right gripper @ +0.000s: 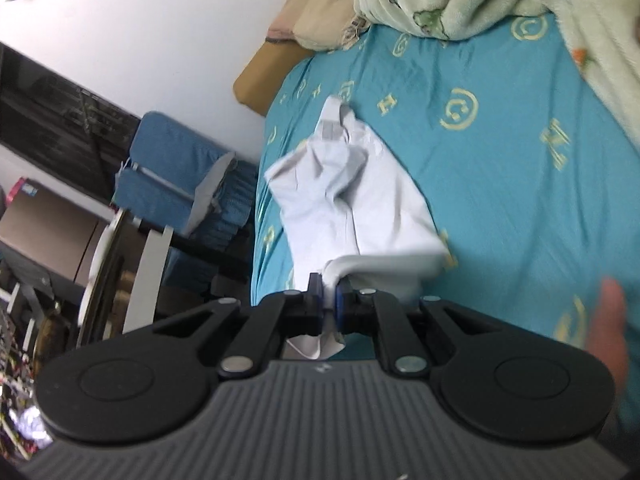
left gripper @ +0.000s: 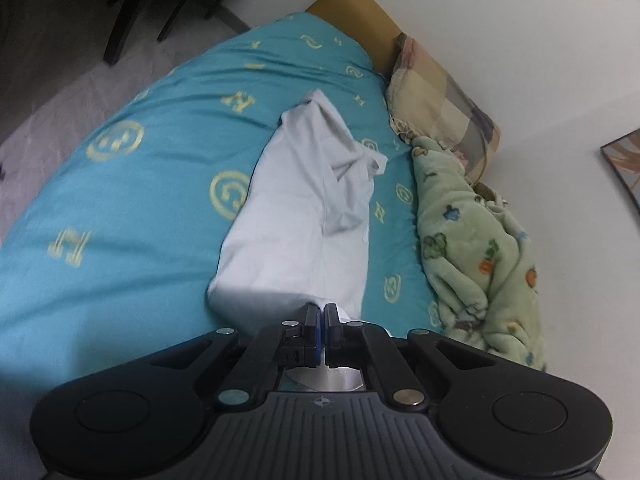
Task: Fold clothes
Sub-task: 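Grasp the strip end with both grippers and fold it toward the collar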
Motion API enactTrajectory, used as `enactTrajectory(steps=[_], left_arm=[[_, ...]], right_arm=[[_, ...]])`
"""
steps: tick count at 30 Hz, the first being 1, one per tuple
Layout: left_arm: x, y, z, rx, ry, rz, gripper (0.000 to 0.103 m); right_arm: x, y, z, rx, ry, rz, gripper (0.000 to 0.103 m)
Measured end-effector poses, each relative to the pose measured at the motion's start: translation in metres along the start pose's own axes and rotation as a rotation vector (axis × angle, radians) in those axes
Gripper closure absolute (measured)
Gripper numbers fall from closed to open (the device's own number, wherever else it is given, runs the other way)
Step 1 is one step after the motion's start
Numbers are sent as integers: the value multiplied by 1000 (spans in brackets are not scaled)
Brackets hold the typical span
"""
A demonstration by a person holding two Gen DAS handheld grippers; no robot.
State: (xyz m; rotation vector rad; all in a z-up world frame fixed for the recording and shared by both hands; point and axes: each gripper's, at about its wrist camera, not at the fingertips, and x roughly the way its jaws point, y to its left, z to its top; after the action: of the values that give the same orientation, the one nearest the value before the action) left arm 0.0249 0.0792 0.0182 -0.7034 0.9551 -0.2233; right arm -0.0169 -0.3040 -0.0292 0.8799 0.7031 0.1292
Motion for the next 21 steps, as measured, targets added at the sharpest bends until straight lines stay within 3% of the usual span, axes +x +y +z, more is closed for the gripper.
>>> enactTrajectory(steps=[11,14,17,21], left_arm=[[132,-35,88,328,-285,115,101],[180,-36,105,410,-292,176,101],[222,-26,117,430,-251,210,101],[250,-13,121,455,-229,239,99]], right_arm=[[164,13,90,-218,-82,-42,93],[209,11,105,-309,-97,-68,93],[247,2,110,-382,-75,-117,93],[275,-14,109,-396,-35,-149,89]])
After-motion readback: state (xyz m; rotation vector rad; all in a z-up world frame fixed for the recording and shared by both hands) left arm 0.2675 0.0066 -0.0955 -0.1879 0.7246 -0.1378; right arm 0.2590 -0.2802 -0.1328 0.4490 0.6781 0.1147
